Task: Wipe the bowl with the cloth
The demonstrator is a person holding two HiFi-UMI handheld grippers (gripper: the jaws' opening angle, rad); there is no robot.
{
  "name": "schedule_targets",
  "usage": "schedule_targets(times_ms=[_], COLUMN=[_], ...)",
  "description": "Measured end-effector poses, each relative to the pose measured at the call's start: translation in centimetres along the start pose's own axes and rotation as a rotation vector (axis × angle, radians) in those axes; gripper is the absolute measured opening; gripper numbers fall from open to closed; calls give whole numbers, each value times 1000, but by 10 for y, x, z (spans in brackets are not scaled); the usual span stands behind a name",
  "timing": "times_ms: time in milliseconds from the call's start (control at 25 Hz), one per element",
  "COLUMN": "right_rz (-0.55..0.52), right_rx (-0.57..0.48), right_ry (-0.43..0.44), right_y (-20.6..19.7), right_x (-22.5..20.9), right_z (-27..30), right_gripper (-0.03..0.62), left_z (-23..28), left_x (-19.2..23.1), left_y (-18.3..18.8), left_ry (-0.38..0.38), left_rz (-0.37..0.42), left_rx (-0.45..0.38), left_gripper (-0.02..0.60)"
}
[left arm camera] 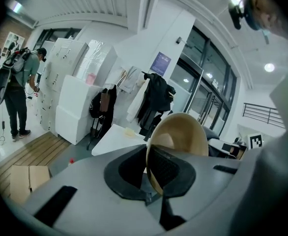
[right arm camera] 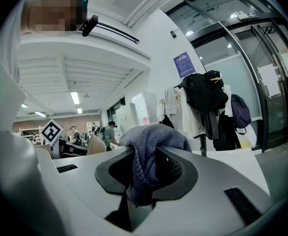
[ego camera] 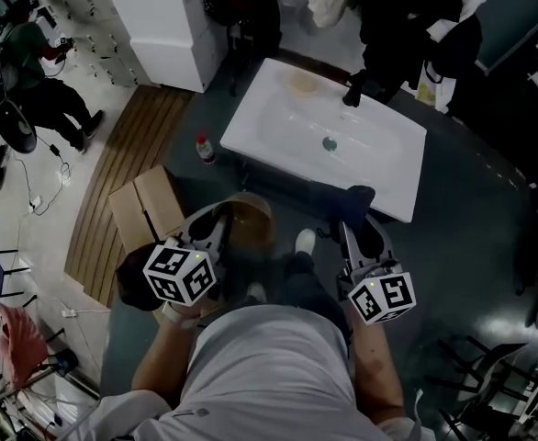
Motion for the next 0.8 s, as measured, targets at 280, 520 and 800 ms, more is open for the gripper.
schedule_targets(times_ms=[280, 520, 800], right_rz=[26, 49, 82], right_rx=[25, 69, 92], right_ry=[64, 124, 199], right_y=[-4, -3, 3], right_x=[-35, -83, -131], right_z=[49, 97, 141], right_gripper=[95, 95, 95], left_z=[37, 84, 134], left_x=[10, 9, 1], left_y=[6, 13, 19], left_ry=[74, 143, 223], left_rz=[-7, -22, -23], left_rx=[-2, 7, 11], left_gripper=[20, 20, 20])
Point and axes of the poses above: the fingertips, and each gripper's own axes: z forward along the fingers, x to its left, y out of its top, the point moved 10 cm from there along -z, backward along the fingers, and after that the axes turned 10 degrees about -x, right-handed, at the moved point
